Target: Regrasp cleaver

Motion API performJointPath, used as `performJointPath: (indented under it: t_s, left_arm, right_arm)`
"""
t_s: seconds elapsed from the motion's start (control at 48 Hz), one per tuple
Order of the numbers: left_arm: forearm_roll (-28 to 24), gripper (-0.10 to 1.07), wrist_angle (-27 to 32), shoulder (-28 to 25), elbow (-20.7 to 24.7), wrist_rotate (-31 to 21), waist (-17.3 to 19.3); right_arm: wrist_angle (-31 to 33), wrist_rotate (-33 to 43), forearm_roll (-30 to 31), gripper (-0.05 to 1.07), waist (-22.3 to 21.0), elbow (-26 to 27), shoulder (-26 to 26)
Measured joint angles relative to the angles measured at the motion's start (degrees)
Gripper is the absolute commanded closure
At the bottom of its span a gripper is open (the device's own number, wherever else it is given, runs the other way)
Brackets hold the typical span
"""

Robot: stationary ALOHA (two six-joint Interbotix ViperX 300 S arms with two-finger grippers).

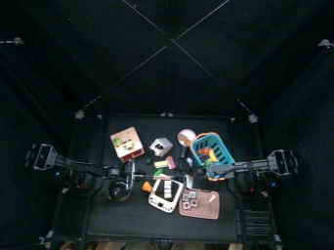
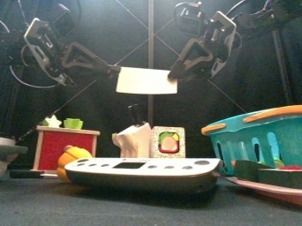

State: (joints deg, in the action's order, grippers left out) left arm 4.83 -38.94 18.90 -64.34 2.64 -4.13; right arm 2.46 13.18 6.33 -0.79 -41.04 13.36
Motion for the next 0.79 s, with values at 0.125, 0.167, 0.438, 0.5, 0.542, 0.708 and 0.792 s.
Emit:
performJointPath:
  t_s: [0.125, 0.167, 0.438, 0.5, 0.542, 0.708, 0.792]
  left_arm:
    - [0.0, 0.58, 0.0, 0.0, 0.1, 0.0, 0.0]
    - [0.0, 0.58, 0.0, -0.2, 0.1, 0.0, 0.0]
    - [0.0, 0.58, -0.1, -0.9, 0.1, 0.0, 0.3]
    - [0.0, 0.58, -0.1, -1.0, 0.1, 0.0, 0.4]
    - [0.0, 0.58, 0.0, -1.0, 0.1, 0.0, 0.5]
    - [0.0, 0.58, -0.1, -1.9, 0.3, 0.0, 0.5]
    - [0.0, 0.58, -0.1, -2.6, 0.6, 0.0, 0.6]
  right_arm:
    - [0.0, 0.1, 0.4, 0.3, 0.0, 0.4, -0.8]
    - [0.0, 0.1, 0.3, 0.31, -0.1, 0.5, -0.9]
    - [0.0, 0.1, 0.0, 0.49, 0.0, 0.8, -1.6]
    - [0.0, 0.1, 0.0, 0.52, 0.1, 0.8, -1.6]
    - [0.1, 0.1, 0.0, 0.54, 0.1, 0.8, -1.6]
    - [1.2, 0.1, 0.5, 0.6, 0.3, 0.8, -1.3]
    - [1.6, 0.1, 0.9, 0.61, 0.3, 0.5, -0.5]
